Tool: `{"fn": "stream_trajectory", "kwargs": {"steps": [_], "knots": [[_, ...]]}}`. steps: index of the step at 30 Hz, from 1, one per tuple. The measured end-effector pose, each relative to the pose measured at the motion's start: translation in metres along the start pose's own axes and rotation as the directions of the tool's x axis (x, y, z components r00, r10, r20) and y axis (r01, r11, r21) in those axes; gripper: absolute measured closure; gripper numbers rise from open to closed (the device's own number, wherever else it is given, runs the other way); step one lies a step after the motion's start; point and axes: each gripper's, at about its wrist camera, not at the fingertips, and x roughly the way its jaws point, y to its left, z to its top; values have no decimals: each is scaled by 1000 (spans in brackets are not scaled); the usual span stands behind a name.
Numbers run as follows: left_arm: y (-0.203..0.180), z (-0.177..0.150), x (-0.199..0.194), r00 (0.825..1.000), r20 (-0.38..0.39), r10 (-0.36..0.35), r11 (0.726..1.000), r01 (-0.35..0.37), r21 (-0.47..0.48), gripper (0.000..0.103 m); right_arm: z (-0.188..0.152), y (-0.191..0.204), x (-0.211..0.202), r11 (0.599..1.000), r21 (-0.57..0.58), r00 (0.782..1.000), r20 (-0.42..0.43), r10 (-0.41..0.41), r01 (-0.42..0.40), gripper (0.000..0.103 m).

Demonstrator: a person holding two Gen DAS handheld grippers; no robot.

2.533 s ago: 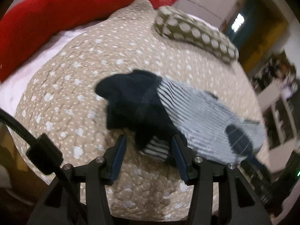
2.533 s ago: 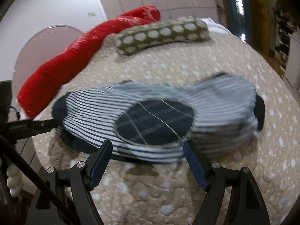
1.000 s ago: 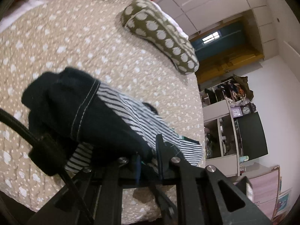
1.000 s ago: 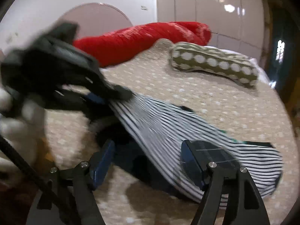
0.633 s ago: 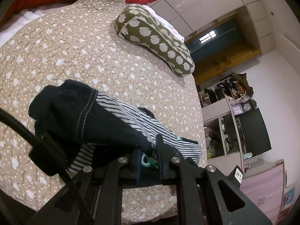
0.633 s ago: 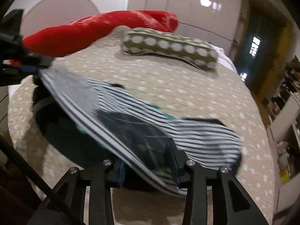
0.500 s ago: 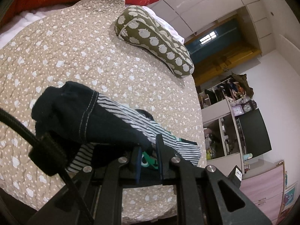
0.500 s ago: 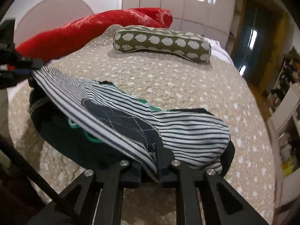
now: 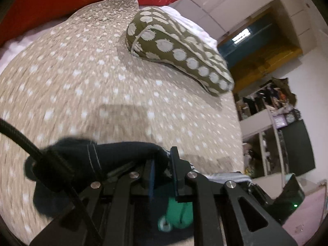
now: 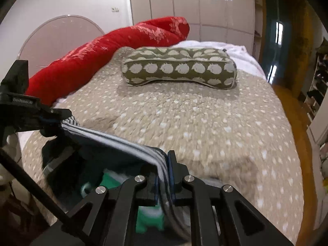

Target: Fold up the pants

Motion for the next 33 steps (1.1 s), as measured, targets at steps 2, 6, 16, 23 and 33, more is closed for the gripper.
{"fn": "stream_trajectory", "kwargs": {"steps": [2,6,16,23,33], "knots": [[1,20,17,998,10,54,999,-54,-2,90,15,-9,27,1000,18,999,-45,-3,4,94],[17,41,27,1000,-13,16,995,-17,-96,89,34,-36,71,991,113,990,-133,-54,69,49],[20,21,-44,997,53,-64,996,67,-55,67,34,-99,18,945,326,999,7,-37,33,31],[36,-22,-71,995,95,-40,998,44,-45,60,-16,-129,6,915,398,998,-47,-47,62,27],[68,-77,-83,995,86,47,996,-40,-82,60,-26,-142,31,831,545,992,10,123,-109,91]]}}
